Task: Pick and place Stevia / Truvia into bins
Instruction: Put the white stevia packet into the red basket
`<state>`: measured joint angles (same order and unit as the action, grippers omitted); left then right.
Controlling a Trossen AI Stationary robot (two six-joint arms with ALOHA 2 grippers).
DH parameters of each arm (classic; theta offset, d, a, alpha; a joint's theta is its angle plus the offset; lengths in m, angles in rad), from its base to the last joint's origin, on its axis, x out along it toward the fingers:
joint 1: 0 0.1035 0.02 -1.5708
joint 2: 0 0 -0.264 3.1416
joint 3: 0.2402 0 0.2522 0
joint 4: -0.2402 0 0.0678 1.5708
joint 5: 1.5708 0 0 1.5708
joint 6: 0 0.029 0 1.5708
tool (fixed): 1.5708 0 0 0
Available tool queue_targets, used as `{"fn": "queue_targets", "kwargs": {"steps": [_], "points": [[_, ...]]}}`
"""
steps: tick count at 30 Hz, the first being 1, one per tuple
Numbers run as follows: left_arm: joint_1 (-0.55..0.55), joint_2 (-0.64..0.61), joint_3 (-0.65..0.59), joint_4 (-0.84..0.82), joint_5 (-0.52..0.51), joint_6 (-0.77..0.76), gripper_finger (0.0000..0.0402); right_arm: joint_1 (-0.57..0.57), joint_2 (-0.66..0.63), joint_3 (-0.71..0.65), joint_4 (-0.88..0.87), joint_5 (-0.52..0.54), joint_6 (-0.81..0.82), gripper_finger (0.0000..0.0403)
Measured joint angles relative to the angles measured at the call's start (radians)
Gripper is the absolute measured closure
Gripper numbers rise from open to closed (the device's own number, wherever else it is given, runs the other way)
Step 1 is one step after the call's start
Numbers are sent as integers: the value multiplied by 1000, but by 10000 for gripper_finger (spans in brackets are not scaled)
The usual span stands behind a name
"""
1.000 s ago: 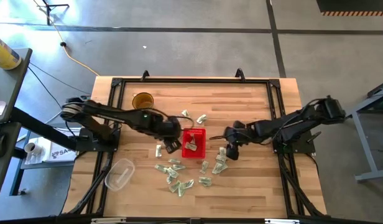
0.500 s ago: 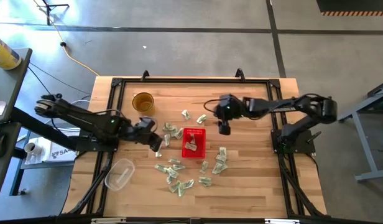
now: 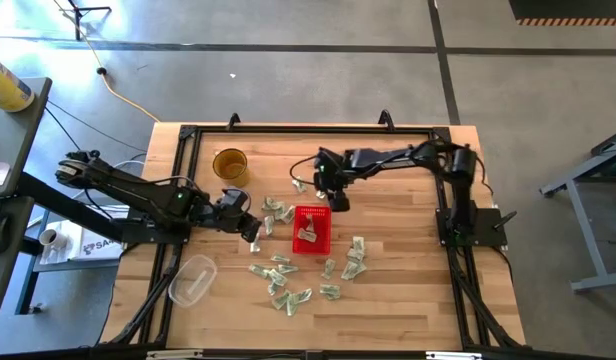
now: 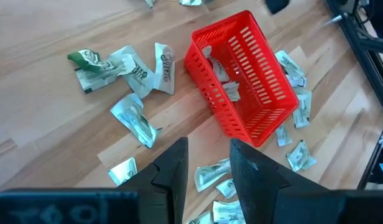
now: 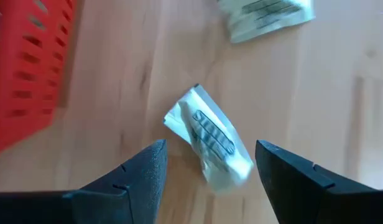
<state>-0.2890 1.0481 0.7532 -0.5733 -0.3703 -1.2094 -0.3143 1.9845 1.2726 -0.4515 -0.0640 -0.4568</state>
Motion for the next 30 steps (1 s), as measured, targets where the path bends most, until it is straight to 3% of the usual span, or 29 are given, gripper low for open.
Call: {"fn": "queue_targets", "kwargs": {"steps": [7,10,14,16,21,23,30], "points": [[0,0,0,-6,-15,33,252,5,87,62,-49,-12,-4,186],[0,0,0,-16,-14,49,252,0,97,80,-89,-25,78,242],[0,0,0,-31,-10,67,252,-14,90,102,-143,-66,166,360],[0,0,0,-29,-10,85,252,-17,80,113,-149,-59,209,390],[1,-14,0,-53,-9,125,252,-14,-2,177,-150,75,312,389],[1,-31,1,-68,-9,136,252,-1,-42,211,-159,76,347,398],[1,-79,1,-126,-8,201,252,114,-78,312,-266,-188,469,369]]}}
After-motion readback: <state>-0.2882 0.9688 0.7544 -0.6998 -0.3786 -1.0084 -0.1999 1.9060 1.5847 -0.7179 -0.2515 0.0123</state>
